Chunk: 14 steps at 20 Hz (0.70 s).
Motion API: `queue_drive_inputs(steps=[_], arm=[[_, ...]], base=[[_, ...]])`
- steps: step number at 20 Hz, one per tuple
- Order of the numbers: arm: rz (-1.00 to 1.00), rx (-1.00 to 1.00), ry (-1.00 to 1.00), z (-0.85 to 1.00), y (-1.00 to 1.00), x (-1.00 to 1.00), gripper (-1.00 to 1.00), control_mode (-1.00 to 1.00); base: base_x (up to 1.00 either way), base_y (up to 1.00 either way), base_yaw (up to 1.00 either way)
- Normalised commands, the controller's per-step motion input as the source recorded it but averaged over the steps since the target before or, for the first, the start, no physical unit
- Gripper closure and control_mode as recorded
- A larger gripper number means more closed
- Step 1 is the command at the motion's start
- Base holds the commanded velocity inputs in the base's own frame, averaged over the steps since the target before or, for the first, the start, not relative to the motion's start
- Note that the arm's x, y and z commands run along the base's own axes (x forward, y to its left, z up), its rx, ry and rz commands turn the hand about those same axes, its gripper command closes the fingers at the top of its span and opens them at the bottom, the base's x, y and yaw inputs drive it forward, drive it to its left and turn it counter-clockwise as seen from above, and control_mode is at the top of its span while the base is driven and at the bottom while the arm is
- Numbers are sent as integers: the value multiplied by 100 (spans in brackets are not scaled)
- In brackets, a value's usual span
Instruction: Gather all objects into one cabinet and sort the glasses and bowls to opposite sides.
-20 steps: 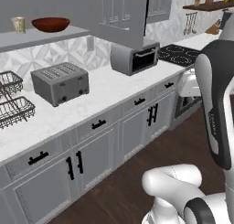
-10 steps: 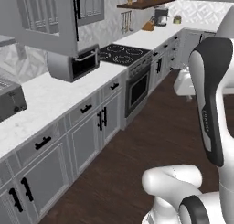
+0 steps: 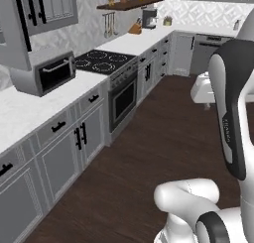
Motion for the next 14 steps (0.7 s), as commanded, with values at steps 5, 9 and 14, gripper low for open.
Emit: queue_drive_inputs(steps=[5, 9, 14], arm=[[0, 0, 0, 0, 0, 0, -100, 100], [0, 0, 0, 0, 0, 0, -100, 100], [0, 0, 0, 0, 0, 0, -100, 100]], base=[[0, 0, -66], [0, -1, -61], [1, 0, -57]])
